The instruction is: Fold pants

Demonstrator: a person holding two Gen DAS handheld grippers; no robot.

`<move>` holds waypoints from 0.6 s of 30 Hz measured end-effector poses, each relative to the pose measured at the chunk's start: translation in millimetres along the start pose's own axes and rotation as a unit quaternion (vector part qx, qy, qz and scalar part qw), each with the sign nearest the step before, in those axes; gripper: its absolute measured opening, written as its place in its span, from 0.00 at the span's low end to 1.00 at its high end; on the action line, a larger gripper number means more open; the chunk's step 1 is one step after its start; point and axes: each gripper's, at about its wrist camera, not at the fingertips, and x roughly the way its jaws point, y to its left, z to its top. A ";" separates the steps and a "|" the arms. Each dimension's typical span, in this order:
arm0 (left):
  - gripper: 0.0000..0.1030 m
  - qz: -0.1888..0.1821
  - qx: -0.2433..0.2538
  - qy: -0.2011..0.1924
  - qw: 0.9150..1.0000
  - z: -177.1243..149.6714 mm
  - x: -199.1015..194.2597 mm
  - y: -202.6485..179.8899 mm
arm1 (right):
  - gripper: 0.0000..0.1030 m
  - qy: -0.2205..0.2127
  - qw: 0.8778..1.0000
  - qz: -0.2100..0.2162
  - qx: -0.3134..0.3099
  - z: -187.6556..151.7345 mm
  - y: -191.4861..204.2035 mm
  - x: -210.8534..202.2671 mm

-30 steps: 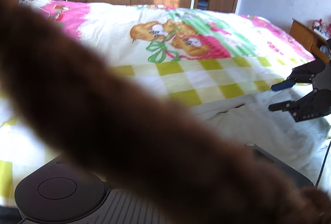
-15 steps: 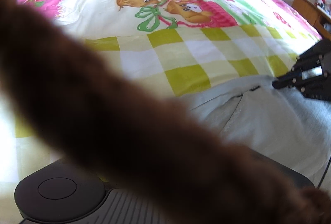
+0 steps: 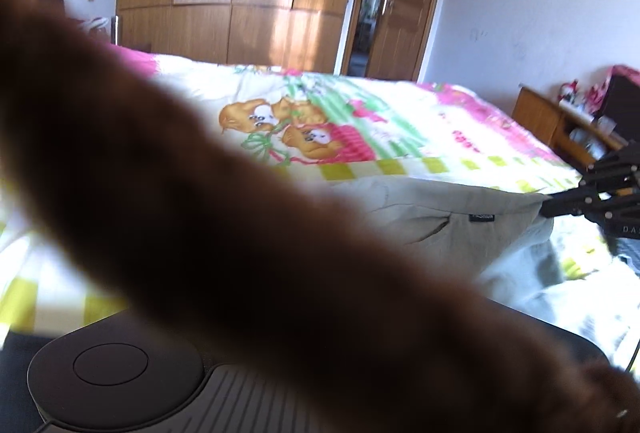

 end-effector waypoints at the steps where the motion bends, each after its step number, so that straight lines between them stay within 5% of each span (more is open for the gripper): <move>1: 0.16 -0.005 -0.007 -0.003 1.000 -13.4 -15.7 -2.6 | 0.19 0.011 1.000 0.010 -0.002 -13.4 19.0 -5.2; 8: 0.22 0.013 -0.046 0.049 0.998 -118.7 -58.1 -7.3 | 0.19 0.113 0.992 0.060 -0.013 -83.9 97.6 24.9; 18: 0.40 0.046 0.012 0.066 0.997 -150.7 -82.3 -24.6 | 0.23 0.083 0.988 -0.003 -0.132 -93.2 127.5 31.6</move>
